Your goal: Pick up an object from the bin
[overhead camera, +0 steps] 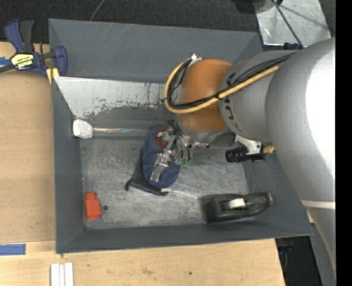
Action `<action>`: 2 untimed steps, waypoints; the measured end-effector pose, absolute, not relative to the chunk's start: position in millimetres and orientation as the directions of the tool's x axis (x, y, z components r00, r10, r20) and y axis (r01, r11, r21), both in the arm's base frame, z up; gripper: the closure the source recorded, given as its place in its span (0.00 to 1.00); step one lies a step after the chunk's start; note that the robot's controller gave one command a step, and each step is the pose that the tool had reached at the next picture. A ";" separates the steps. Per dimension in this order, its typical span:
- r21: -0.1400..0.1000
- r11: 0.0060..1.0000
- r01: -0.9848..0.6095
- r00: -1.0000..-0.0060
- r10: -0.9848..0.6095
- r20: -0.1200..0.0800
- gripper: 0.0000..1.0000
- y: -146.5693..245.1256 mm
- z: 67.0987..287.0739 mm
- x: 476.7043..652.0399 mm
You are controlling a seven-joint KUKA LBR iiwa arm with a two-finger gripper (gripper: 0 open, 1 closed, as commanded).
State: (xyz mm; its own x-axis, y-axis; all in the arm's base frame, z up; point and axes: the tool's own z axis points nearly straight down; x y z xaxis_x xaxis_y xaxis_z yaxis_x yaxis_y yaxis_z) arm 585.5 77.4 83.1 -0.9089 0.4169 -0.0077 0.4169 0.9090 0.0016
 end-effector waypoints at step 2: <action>0.010 0.893 0.451 -0.893 0.451 0.005 1.00 64.4 92.2 575.2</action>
Offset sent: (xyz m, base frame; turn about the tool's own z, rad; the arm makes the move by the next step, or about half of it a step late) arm -0.0042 0.0004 0.0391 -0.0227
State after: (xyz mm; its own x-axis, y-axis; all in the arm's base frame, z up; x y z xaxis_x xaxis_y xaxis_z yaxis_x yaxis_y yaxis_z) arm 575.2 64.4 92.2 -0.8928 0.4505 0.0047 0.4505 0.8927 0.0104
